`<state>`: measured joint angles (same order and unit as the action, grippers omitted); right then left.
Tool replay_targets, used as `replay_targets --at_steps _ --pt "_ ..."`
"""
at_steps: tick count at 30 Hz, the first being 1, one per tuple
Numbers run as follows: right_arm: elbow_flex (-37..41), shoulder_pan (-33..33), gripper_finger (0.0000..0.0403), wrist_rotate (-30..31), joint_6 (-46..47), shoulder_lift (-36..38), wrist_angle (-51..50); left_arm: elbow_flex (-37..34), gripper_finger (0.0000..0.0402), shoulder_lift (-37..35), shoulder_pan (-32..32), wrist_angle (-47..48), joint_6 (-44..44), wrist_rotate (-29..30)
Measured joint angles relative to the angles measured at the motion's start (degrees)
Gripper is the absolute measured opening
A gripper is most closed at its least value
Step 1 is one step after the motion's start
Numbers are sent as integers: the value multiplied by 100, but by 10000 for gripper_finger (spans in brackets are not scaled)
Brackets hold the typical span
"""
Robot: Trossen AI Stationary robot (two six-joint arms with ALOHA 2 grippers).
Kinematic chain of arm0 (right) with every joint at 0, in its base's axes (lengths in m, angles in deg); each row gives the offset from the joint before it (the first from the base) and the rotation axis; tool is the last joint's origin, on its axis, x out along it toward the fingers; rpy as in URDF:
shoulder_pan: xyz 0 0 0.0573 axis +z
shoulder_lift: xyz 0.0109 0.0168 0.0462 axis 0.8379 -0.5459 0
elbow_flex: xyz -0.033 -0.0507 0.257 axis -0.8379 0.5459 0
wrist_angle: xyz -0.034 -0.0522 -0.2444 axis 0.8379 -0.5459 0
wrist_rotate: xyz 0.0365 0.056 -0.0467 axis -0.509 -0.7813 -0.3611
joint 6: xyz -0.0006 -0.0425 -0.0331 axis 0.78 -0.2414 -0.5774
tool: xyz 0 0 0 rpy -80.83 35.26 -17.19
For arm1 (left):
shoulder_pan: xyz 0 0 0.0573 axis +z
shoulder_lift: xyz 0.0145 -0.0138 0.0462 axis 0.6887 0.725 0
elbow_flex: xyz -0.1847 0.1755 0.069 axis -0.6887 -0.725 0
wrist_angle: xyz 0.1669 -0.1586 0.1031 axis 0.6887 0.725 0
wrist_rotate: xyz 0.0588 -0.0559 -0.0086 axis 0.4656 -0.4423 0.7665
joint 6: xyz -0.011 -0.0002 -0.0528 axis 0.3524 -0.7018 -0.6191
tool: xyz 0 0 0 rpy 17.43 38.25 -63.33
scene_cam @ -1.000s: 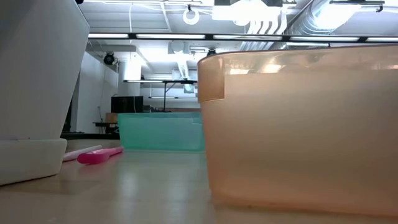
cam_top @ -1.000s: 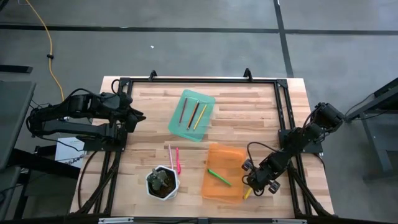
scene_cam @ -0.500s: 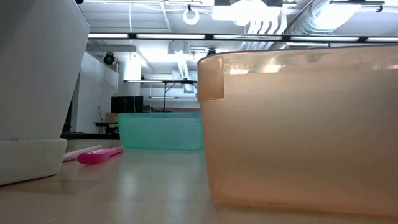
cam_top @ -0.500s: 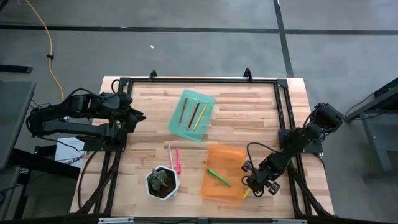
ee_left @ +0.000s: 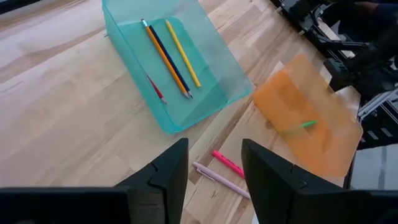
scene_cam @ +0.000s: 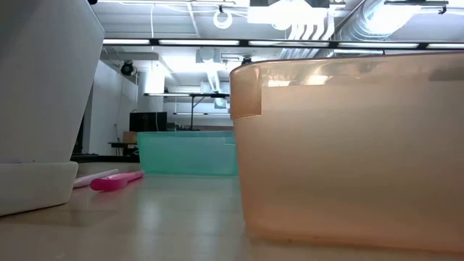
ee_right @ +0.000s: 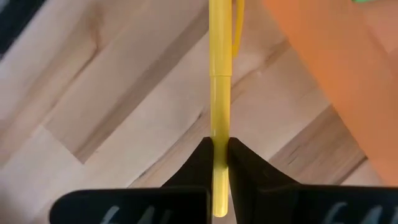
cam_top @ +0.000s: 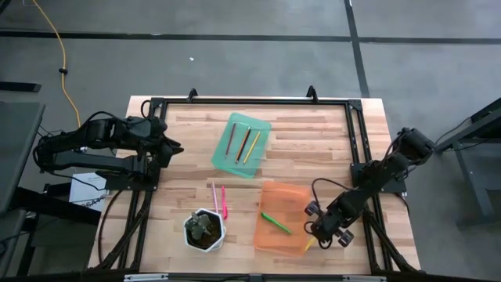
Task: Sort pens & pencils
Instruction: Put the yellow pen into the orange bin
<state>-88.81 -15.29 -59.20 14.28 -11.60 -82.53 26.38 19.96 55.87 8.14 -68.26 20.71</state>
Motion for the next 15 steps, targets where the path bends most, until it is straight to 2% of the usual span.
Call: replay_targets --at_steps 15 --pt "-5 674 7 41 1001 687 -357 0 138 -1 0 2 32 -40"
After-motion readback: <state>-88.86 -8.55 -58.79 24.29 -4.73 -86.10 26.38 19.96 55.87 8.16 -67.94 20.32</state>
